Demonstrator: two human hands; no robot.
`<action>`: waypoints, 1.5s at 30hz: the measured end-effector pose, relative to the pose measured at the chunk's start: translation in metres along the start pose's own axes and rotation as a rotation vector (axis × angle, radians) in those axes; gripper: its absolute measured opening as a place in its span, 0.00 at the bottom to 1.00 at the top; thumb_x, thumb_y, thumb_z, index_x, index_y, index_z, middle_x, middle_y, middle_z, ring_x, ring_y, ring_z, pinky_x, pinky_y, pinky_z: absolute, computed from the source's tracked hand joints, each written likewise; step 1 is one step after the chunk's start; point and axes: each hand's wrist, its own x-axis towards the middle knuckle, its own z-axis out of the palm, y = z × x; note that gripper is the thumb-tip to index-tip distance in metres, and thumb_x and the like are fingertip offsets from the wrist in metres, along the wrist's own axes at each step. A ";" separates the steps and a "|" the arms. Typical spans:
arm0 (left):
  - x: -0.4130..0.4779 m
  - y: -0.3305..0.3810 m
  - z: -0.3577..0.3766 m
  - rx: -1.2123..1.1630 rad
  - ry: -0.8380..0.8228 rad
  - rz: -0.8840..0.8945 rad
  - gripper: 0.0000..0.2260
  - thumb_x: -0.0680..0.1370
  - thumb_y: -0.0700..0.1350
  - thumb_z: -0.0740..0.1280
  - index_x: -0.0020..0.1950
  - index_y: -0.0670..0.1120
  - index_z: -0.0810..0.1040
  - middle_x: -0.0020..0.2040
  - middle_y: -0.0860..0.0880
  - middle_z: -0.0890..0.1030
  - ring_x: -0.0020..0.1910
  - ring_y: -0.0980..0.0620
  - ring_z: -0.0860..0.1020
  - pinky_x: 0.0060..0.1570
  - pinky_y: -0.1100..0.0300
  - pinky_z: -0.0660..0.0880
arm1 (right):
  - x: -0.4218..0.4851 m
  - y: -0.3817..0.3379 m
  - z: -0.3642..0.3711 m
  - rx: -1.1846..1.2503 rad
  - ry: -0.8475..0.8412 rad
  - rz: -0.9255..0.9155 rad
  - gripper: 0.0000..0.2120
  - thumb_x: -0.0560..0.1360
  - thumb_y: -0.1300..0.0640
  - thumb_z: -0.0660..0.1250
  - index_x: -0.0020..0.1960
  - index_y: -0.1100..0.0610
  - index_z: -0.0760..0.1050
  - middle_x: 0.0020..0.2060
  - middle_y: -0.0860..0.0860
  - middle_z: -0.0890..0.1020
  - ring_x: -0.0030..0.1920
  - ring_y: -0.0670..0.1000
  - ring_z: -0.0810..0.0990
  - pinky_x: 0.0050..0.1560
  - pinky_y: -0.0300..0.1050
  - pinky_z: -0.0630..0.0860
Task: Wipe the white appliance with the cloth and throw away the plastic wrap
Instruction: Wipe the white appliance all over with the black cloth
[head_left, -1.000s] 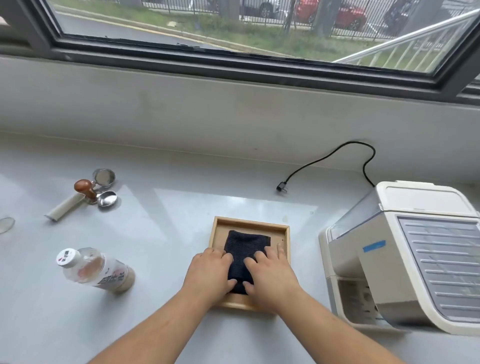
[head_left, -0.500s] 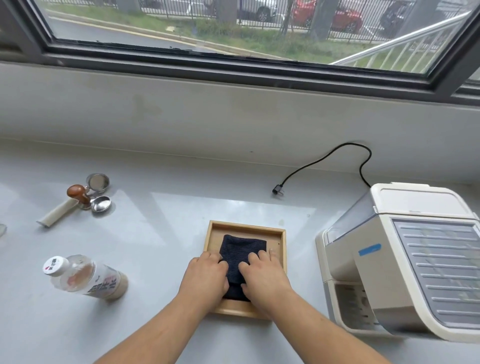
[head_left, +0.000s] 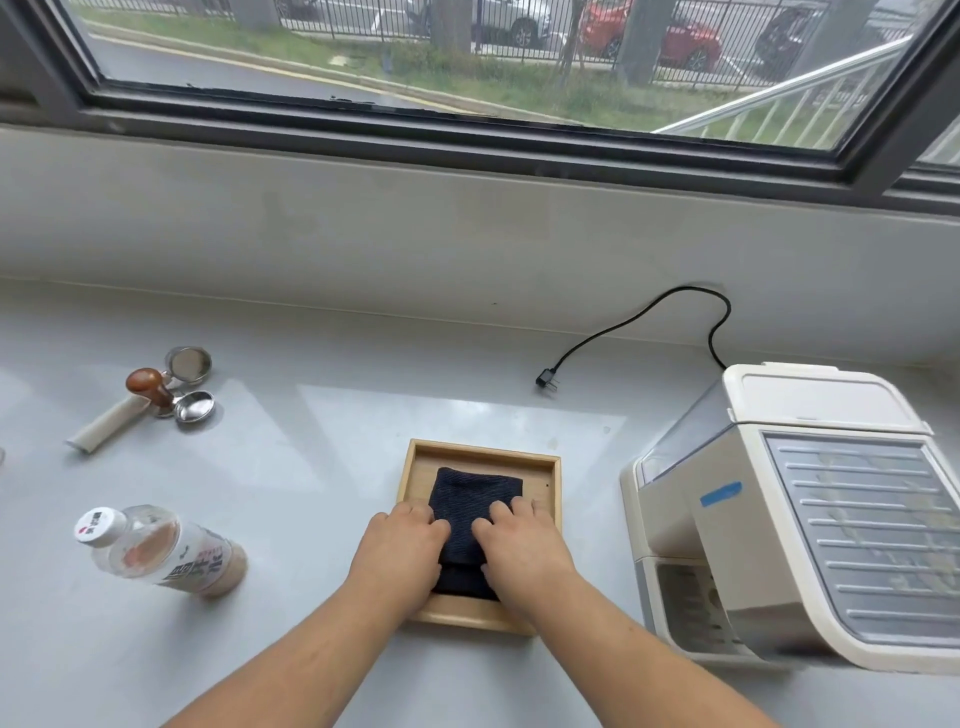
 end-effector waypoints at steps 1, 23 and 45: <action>0.001 0.000 0.002 0.011 0.007 0.005 0.09 0.80 0.49 0.64 0.60 0.53 0.77 0.62 0.50 0.78 0.62 0.46 0.75 0.53 0.51 0.72 | 0.000 0.000 0.002 -0.002 0.017 -0.006 0.14 0.77 0.56 0.65 0.63 0.53 0.74 0.60 0.56 0.77 0.63 0.62 0.72 0.70 0.62 0.65; -0.003 0.006 -0.108 -0.481 0.200 -0.131 0.08 0.77 0.44 0.59 0.52 0.55 0.72 0.41 0.53 0.81 0.40 0.48 0.79 0.35 0.54 0.73 | -0.063 0.054 -0.140 0.487 0.441 0.032 0.06 0.79 0.49 0.57 0.49 0.49 0.70 0.35 0.48 0.78 0.40 0.55 0.75 0.35 0.51 0.69; -0.003 0.113 -0.299 -0.913 0.558 0.227 0.10 0.73 0.52 0.60 0.53 0.61 0.75 0.45 0.59 0.84 0.44 0.58 0.81 0.45 0.52 0.79 | -0.130 0.125 -0.248 0.805 0.679 0.304 0.07 0.75 0.56 0.62 0.46 0.43 0.72 0.36 0.45 0.80 0.40 0.54 0.78 0.40 0.52 0.76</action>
